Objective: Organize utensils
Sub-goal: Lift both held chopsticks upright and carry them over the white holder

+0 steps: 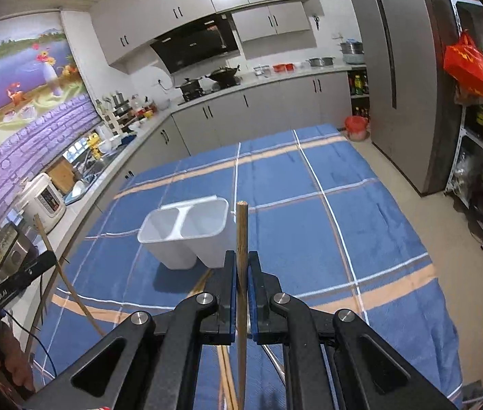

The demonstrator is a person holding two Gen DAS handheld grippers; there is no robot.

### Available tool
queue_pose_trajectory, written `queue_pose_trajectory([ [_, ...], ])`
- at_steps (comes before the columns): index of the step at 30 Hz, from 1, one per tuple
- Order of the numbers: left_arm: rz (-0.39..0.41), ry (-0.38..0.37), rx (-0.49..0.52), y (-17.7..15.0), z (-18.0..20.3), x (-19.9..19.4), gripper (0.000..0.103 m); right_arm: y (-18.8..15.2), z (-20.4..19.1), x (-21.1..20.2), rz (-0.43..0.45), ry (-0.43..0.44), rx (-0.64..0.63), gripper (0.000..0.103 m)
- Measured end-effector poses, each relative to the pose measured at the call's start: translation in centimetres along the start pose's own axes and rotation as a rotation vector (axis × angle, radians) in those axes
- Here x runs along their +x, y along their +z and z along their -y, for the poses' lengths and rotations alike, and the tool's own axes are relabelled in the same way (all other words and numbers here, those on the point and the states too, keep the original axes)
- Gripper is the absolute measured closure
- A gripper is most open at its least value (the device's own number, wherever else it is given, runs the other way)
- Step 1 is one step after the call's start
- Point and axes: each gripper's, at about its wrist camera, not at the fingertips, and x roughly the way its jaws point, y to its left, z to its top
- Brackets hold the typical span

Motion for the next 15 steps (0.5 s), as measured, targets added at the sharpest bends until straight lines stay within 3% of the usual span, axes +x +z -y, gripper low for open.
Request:
queue_pose_trajectory([
  [10,0.118,-0.057,0.012,8.2,0.3,0.6,0.098,8.1,-2.3,-0.5,0.139,0.107,0.026,0.097],
  [15,0.176,-0.022,0.056,12.1,0.6,3.3,0.098,12.7,-4.6,1.8,0.231,0.12,0.026,0.097],
])
